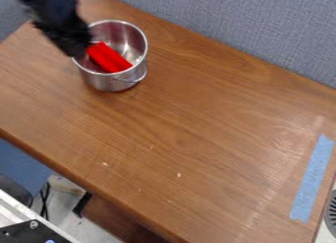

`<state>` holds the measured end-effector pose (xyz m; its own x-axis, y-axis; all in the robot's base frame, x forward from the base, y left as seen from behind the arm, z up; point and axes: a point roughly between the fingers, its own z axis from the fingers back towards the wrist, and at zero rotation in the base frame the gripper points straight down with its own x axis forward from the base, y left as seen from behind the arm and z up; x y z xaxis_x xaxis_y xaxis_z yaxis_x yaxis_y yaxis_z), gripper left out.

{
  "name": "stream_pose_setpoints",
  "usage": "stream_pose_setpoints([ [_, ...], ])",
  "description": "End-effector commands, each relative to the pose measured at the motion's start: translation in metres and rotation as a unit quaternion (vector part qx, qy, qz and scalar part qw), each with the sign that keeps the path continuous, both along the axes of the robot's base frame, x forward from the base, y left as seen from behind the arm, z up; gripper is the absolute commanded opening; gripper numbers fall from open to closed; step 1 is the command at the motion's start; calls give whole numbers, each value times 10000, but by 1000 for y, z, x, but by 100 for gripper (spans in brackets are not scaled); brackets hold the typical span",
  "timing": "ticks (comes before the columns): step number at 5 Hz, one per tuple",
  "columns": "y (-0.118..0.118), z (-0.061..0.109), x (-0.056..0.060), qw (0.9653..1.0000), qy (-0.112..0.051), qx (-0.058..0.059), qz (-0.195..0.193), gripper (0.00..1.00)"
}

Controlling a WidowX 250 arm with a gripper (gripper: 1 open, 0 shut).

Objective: Put the red object in the metal pot

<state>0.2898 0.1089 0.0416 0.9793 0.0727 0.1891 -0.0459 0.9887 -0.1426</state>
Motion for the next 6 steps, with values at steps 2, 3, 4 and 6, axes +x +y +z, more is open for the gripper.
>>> stream_pose_setpoints([
  [2, 5, 49, -9, 9992, -230, 180, -255, 0],
  [3, 2, 63, -17, 9988, -180, 179, -418, 0],
  [4, 2, 63, 17, 9971, -161, 140, -734, 0],
  [6, -7, 61, 63, 9742, 24, 121, -2256, 100],
])
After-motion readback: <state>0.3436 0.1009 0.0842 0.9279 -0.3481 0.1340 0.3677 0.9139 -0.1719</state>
